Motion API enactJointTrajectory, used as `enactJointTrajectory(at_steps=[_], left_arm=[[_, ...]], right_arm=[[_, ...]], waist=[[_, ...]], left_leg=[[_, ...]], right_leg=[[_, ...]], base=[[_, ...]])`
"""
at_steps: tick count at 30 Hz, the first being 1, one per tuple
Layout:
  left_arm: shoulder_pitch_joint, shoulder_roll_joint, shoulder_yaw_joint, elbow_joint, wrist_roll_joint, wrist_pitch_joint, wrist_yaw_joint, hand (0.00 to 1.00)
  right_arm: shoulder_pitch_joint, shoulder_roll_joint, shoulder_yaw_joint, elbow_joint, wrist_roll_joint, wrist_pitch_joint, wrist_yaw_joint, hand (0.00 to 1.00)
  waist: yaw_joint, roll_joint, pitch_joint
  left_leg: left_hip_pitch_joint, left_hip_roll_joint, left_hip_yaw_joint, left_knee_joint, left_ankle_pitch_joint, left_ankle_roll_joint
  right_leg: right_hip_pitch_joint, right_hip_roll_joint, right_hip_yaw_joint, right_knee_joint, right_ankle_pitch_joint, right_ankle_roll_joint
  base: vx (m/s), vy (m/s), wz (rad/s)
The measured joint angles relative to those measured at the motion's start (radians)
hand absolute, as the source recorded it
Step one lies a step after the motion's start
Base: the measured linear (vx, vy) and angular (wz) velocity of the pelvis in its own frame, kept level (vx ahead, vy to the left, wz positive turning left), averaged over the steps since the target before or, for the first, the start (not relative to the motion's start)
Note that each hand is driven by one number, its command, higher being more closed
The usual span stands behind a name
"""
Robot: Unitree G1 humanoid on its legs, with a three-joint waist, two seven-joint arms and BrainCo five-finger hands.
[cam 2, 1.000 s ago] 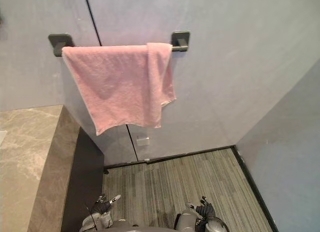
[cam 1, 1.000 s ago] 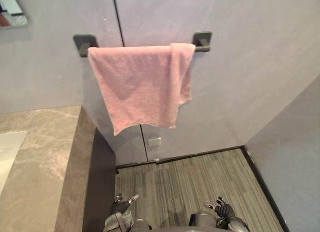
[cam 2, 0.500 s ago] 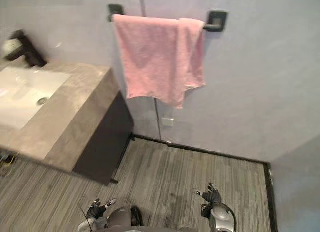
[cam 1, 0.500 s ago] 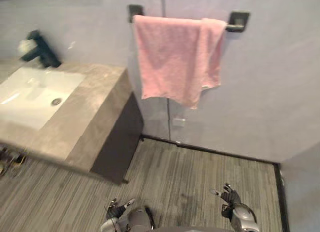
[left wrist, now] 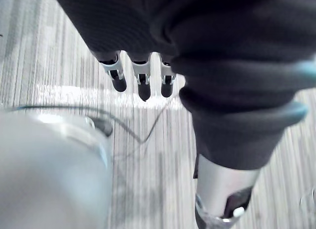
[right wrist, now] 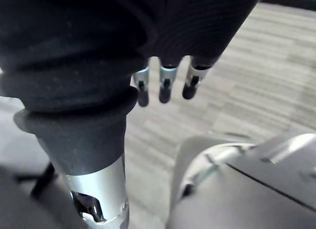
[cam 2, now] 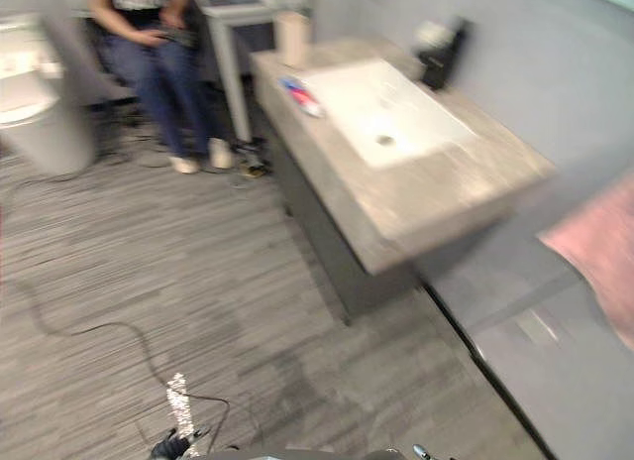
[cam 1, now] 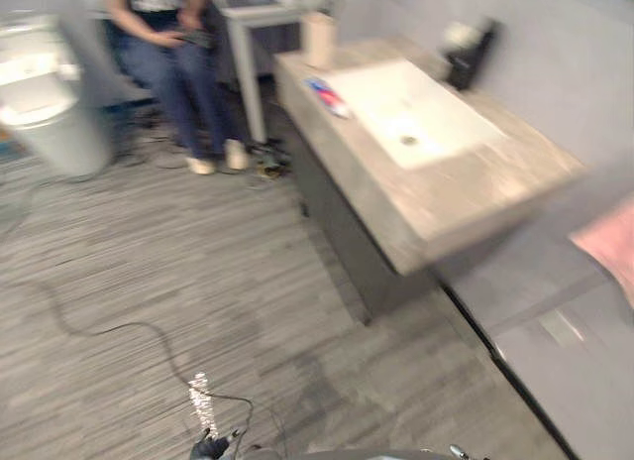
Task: Organize washtable
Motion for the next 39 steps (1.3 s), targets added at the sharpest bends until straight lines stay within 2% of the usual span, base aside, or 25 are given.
enactJointTrajectory(at_steps=[1,3,4,5,6,7,8,9,10,13,14,15,17,18,19,21,22,24,25,28,29,30,31,35,39], left_arm=[[0.001,0.000,0.005,0.013,0.003,-0.004,0.002,0.00],[-0.007,-0.012,0.031,0.041,0.024,-0.005,0.004,0.00],[-0.011,-0.007,0.053,0.035,0.041,-0.008,0.003,0.00],[-0.012,-0.008,0.070,0.031,0.051,-0.012,0.000,0.00],[-0.003,-0.040,0.103,0.029,0.059,-0.012,-0.002,0.00],[0.029,-0.060,0.104,0.008,0.069,-0.012,-0.009,0.00],[0.040,-0.069,0.103,-0.007,0.074,-0.012,-0.009,0.00],[0.045,-0.084,0.106,-0.011,0.081,-0.013,-0.009,0.00],[0.050,-0.081,0.106,-0.011,0.087,-0.010,-0.009,0.00],[0.035,-0.056,0.106,-0.012,0.105,-0.010,-0.011,0.00],[0.025,-0.043,0.121,-0.017,0.107,-0.010,-0.012,0.00],[0.026,-0.049,0.149,-0.020,0.114,-0.010,-0.009,0.00],[0.046,-0.085,0.180,-0.021,0.126,-0.010,-0.009,0.00],[0.052,-0.099,0.183,-0.022,0.127,-0.010,-0.010,0.00],[0.058,-0.108,0.185,-0.036,0.127,-0.011,-0.012,0.00],[0.076,-0.127,0.195,-0.059,0.128,-0.011,-0.012,0.00],[0.085,-0.135,0.208,-0.057,0.127,-0.008,-0.012,0.00],[0.114,-0.129,0.215,-0.083,0.127,-0.003,-0.010,0.00],[0.115,-0.124,0.214,-0.101,0.127,-0.003,-0.011,0.00],[0.110,-0.121,0.203,-0.115,0.128,-0.004,-0.013,0.00],[0.103,-0.124,0.179,-0.115,0.129,-0.005,-0.014,0.00],[0.097,-0.128,0.167,-0.114,0.129,-0.005,-0.014,0.00],[0.085,-0.100,0.157,-0.113,0.131,-0.005,-0.015,0.00],[0.064,-0.065,0.123,-0.079,0.147,-0.004,-0.017,0.00],[0.064,-0.064,0.095,-0.029,0.148,-0.004,-0.018,0.00]], right_arm=[[0.001,0.005,0.001,-0.011,0.004,-0.005,0.002,0.00],[0.024,0.030,0.039,-0.069,0.016,-0.011,0.002,0.00],[0.036,0.062,0.075,-0.093,0.024,-0.011,0.002,0.00],[0.043,0.074,0.098,-0.111,0.026,-0.011,0.003,0.00],[0.049,0.072,0.118,-0.126,0.029,-0.013,0.002,0.00],[0.050,0.069,0.121,-0.163,0.030,-0.017,0.003,0.00],[0.057,0.061,0.130,-0.185,0.030,-0.021,0.003,0.00],[0.065,0.065,0.143,-0.199,0.030,-0.027,0.003,0.00],[0.080,0.065,0.152,-0.201,0.031,-0.031,0.006,0.00],[0.078,0.081,0.195,-0.202,0.030,-0.032,0.020,0.00],[0.090,0.100,0.191,-0.198,0.030,-0.029,0.020,0.00],[0.114,0.108,0.183,-0.192,0.031,-0.026,0.019,0.00],[0.139,0.093,0.170,-0.197,0.032,-0.020,0.020,0.00],[0.142,0.083,0.172,-0.199,0.032,-0.017,0.021,0.00],[0.127,0.072,0.174,-0.204,0.032,-0.012,0.021,0.00],[0.117,0.059,0.181,-0.220,0.031,-0.003,0.021,0.00],[0.112,0.057,0.179,-0.223,0.030,-0.001,0.019,0.00],[0.083,0.068,0.197,-0.223,0.030,0.005,0.019,0.00],[0.072,0.086,0.196,-0.224,0.030,0.005,0.017,0.00],[0.048,0.098,0.199,-0.226,0.020,0.006,0.017,0.00],[0.044,0.102,0.195,-0.233,0.007,0.006,0.017,0.00],[0.042,0.098,0.194,-0.233,0.000,0.006,0.017,0.00],[0.035,0.129,0.203,-0.218,-0.021,0.010,0.020,0.00],[0.011,0.128,0.212,-0.190,-0.062,0.001,0.020,0.00],[0.013,0.116,0.172,-0.142,-0.068,0.004,0.020,0.00]], waist=[[-0.001,0.008,0.004],[-0.006,0.013,0.019],[-0.004,-0.029,0.037],[-0.007,-0.057,0.046],[0.002,-0.021,0.051],[0.003,-0.005,0.054],[-0.009,0.000,0.057],[-0.012,0.001,0.067],[-0.003,0.008,0.077],[-0.005,-0.022,0.076],[-0.006,-0.052,0.079],[-0.019,-0.058,0.073],[-0.027,-0.033,0.039],[-0.030,0.000,0.023],[-0.027,0.020,0.035],[0.000,0.033,0.045],[0.023,0.039,0.045],[0.043,0.011,0.044],[0.054,-0.011,0.045],[0.054,-0.015,0.043],[0.054,-0.001,0.042],[0.053,0.012,0.038],[0.055,-0.033,0.039],[0.050,-0.054,0.013],[0.050,-0.030,-0.029]], left_leg=[[0.005,-0.008,-0.020,0.000,-0.001,0.011],[0.032,-0.050,-0.066,0.011,-0.028,0.058],[0.035,-0.094,-0.072,0.057,-0.050,0.071],[0.036,-0.119,-0.053,0.098,-0.082,0.068],[0.026,-0.104,-0.022,0.154,-0.155,0.078],[0.031,-0.112,0.025,0.195,-0.165,0.098],[0.042,-0.120,0.039,0.202,-0.185,0.125],[0.073,-0.130,0.025,0.191,-0.208,0.127],[0.116,-0.117,0.011,0.168,-0.216,0.134],[0.124,-0.112,-0.022,0.149,-0.229,0.125],[0.137,-0.125,-0.041,0.137,-0.235,0.115],[0.163,-0.133,-0.089,0.117,-0.243,0.107],[0.222,-0.104,-0.109,0.065,-0.249,0.093],[0.200,-0.075,-0.112,0.135,-0.251,0.066],[0.109,-0.041,-0.116,0.376,-0.233,0.017],[-0.061,0.009,-0.141,0.768,-0.035,-0.091],[-0.114,0.040,-0.126,0.916,-0.016,-0.082],[-0.182,0.078,-0.035,1.020,-0.074,0.021],[-0.210,0.084,0.021,0.968,-0.099,0.063],[-0.233,0.086,0.118,0.680,-0.132,0.122],[-0.211,0.063,0.145,0.418,-0.083,0.174],[-0.195,0.047,0.145,0.327,-0.051,0.189],[-0.160,-0.011,0.145,0.293,-0.048,0.218],[-0.085,-0.095,0.132,0.161,-0.035,0.196],[0.003,-0.147,0.132,-0.070,0.095,0.157]], right_leg=[[-0.016,0.030,0.079,-0.016,-0.017,-0.017],[-0.066,0.157,0.341,-0.095,-0.025,-0.015],[-0.061,0.199,0.388,-0.212,0.045,0.008],[-0.033,0.185,0.363,-0.237,0.046,0.000],[0.012,0.180,0.344,-0.237,0.048,0.006],[-0.001,0.148,0.333,-0.134,0.050,0.004],[-0.033,0.124,0.338,-0.023,0.065,-0.026],[-0.091,0.103,0.364,0.128,0.119,-0.116],[-0.140,0.123,0.394,0.159,0.033,-0.046],[-0.202,0.183,0.356,-0.048,0.016,-0.023],[-0.204,0.192,0.334,-0.160,0.046,-0.012],[-0.178,0.196,0.331,-0.151,0.092,-0.010],[-0.139,0.229,0.287,-0.153,0.052,-0.009],[-0.121,0.256,0.278,-0.168,0.036,-0.012],[-0.089,0.289,0.277,-0.179,0.016,-0.020],[-0.026,0.340,0.322,-0.197,0.000,-0.044],[0.000,0.362,0.354,-0.205,-0.005,-0.057],[0.076,0.376,0.425,-0.258,-0.008,-0.062],[0.116,0.365,0.463,-0.300,-0.003,-0.054],[0.171,0.332,0.501,-0.334,0.003,-0.018],[0.182,0.321,0.500,-0.325,-0.006,0.012],[0.180,0.319,0.498,-0.309,-0.012,0.027],[0.163,0.272,0.512,-0.277,-0.020,0.047],[0.159,0.264,0.515,-0.432,0.072,0.039],[0.172,0.251,0.529,-0.525,0.191,0.051]], base=[[0.07,0.287,1.50],[0.09,0.220,1.42],[0.11,0.114,1.35],[0.12,0.088,1.20],[0.16,0.137,0.76],[0.16,0.184,0.66],[0.13,0.188,0.60],[0.10,0.105,0.60],[0.08,0.056,0.38],[0.12,-0.033,0.39],[0.23,-0.138,0.85],[0.28,-0.160,0.90],[0.39,-0.161,0.57],[0.53,-0.157,0.15],[0.54,-0.143,-0.19],[0.46,-0.047,-0.84],[0.40,0.065,-1.31],[0.44,0.074,-1.35],[0.42,0.083,-1.02],[0.43,0.224,-0.63],[0.41,0.308,-0.22],[0.44,0.345,-0.07],[0.32,0.244,0.01],[0.22,0.143,0.11],[0.12,0.047,0.00]])
